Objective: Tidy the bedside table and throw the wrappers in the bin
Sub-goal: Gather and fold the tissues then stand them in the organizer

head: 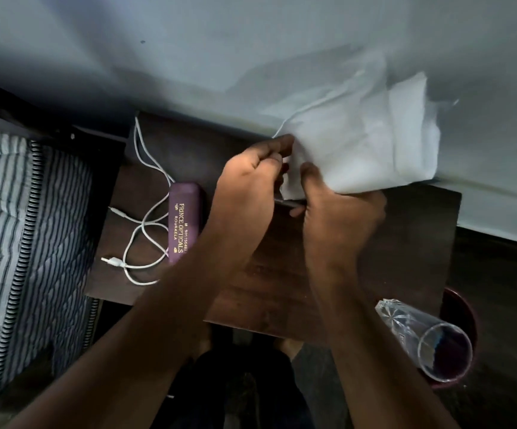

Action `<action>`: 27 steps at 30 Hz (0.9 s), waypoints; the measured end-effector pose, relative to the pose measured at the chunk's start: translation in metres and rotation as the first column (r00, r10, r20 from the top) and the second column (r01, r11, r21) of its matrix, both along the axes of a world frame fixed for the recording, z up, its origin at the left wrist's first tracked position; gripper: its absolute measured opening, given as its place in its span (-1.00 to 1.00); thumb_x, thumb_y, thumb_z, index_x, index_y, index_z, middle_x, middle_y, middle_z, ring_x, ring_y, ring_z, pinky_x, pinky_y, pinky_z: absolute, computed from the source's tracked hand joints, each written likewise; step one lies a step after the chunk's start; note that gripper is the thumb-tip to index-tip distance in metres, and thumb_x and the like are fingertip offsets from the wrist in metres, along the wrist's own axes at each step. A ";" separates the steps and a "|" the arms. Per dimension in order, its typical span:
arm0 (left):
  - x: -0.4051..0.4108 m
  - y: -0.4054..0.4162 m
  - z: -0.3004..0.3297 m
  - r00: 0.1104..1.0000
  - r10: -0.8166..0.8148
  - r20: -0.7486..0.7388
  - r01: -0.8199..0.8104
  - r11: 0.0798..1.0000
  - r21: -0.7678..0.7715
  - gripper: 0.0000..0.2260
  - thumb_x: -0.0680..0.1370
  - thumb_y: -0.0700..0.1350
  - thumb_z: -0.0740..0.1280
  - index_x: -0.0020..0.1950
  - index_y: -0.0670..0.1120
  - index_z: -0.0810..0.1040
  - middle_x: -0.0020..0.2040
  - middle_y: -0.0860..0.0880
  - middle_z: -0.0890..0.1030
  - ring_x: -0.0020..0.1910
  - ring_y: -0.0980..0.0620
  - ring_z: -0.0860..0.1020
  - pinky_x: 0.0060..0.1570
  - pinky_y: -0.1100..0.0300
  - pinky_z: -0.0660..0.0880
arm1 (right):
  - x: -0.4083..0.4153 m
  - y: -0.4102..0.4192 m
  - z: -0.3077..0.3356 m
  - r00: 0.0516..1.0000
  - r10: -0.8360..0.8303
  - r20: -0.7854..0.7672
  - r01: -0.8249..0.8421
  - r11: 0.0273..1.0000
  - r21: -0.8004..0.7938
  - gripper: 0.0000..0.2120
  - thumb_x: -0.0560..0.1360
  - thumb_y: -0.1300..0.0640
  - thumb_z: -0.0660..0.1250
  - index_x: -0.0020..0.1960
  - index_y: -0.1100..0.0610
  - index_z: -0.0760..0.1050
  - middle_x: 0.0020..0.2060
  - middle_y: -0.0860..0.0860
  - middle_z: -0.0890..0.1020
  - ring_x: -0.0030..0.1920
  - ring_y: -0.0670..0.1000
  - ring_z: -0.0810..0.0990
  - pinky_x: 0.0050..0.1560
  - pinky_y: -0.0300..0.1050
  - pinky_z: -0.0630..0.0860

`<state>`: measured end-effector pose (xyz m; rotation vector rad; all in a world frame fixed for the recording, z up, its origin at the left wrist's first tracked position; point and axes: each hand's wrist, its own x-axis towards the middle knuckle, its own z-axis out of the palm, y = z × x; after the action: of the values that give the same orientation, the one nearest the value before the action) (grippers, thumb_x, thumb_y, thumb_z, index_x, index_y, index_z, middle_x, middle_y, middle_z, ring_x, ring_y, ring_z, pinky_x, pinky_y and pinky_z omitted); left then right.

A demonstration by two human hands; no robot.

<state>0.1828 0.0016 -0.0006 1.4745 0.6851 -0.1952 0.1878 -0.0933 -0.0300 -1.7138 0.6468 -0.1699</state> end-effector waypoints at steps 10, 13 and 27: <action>0.028 0.020 -0.002 1.000 -0.016 -0.014 0.020 0.949 0.314 -0.73 0.55 -0.18 0.31 0.12 0.04 0.73 0.02 0.09 0.76 0.02 0.13 0.69 0.16 0.18 0.62 | 0.008 0.020 -0.006 0.999 -0.022 -0.049 0.015 0.990 -0.140 -0.72 0.36 0.28 0.58 -0.31 -0.02 0.56 -0.47 -0.32 0.54 -0.36 -0.01 0.71 -0.29 -0.07 0.69; 0.034 0.017 -0.003 0.997 -0.034 -0.071 0.039 0.997 0.067 -0.78 0.62 -0.21 0.28 0.11 -0.12 0.72 0.00 -0.08 0.76 0.02 -0.04 0.72 0.20 -0.08 0.62 | 0.006 0.027 -0.008 0.999 -0.010 0.051 0.024 0.958 -0.286 -0.90 0.36 0.28 0.56 -0.19 0.27 0.66 -0.32 -0.01 0.69 -0.27 0.08 0.70 -0.25 -0.18 0.61; 0.039 0.031 -0.005 0.980 -0.198 -0.028 0.198 0.980 0.027 -0.77 0.46 -0.13 0.32 -0.14 -0.31 0.62 -0.01 -0.41 0.64 -0.01 -0.37 0.64 0.21 -0.38 0.53 | -0.014 0.052 -0.022 0.997 0.019 -0.077 -0.062 0.794 -0.605 -0.83 0.41 0.12 0.52 -0.10 0.21 0.65 -0.13 0.17 0.59 0.03 0.25 0.55 0.09 0.16 0.40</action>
<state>0.2220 0.0327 -0.0052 1.5715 0.5632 -0.3589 0.1735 -0.0414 -0.0520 -2.3666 0.6424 -0.3178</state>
